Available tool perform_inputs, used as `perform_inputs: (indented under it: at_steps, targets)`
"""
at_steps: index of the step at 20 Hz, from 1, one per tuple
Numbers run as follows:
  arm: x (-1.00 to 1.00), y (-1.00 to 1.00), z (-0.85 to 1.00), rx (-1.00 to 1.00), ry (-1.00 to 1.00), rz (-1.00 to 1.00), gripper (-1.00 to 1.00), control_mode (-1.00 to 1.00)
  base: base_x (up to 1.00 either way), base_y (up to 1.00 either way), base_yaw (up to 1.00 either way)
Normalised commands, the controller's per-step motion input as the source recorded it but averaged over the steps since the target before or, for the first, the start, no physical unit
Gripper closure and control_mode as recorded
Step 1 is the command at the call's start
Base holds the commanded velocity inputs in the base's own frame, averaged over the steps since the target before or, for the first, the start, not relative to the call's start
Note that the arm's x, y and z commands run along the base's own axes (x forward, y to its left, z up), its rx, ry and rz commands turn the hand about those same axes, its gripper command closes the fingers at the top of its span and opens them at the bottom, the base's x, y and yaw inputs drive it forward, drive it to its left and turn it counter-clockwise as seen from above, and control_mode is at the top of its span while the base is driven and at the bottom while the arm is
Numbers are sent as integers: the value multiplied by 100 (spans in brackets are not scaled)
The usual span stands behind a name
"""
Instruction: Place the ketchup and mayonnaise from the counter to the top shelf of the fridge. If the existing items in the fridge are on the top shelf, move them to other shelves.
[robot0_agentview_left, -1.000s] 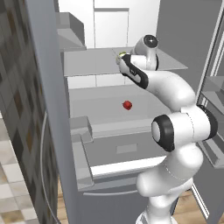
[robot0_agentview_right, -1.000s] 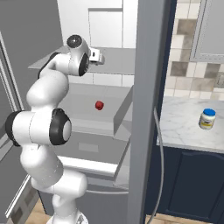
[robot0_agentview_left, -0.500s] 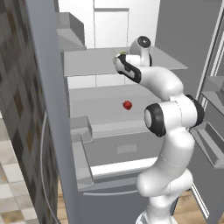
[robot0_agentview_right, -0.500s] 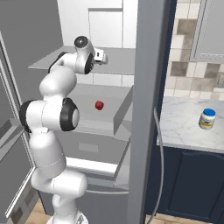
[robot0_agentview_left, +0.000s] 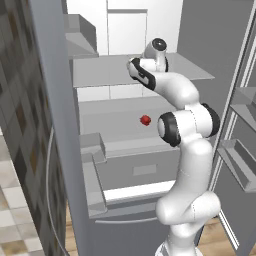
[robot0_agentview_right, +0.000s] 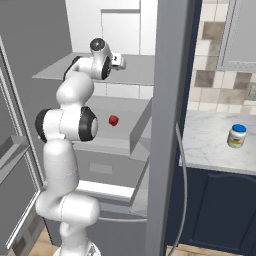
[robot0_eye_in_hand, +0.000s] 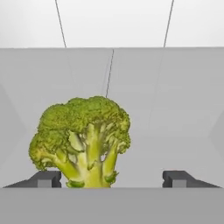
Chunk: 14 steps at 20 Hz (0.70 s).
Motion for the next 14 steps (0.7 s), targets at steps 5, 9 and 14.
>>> perform_inputs:
  at_steps: [5,9,14]
  targets:
    - [8,0,-38,0,0,0,100,-100,0,0,0]
    - [0,0,0,0,0,0,100,-100,0,0,0]
    - [-32,0,0,0,-9,0,100,-100,0,0,0]
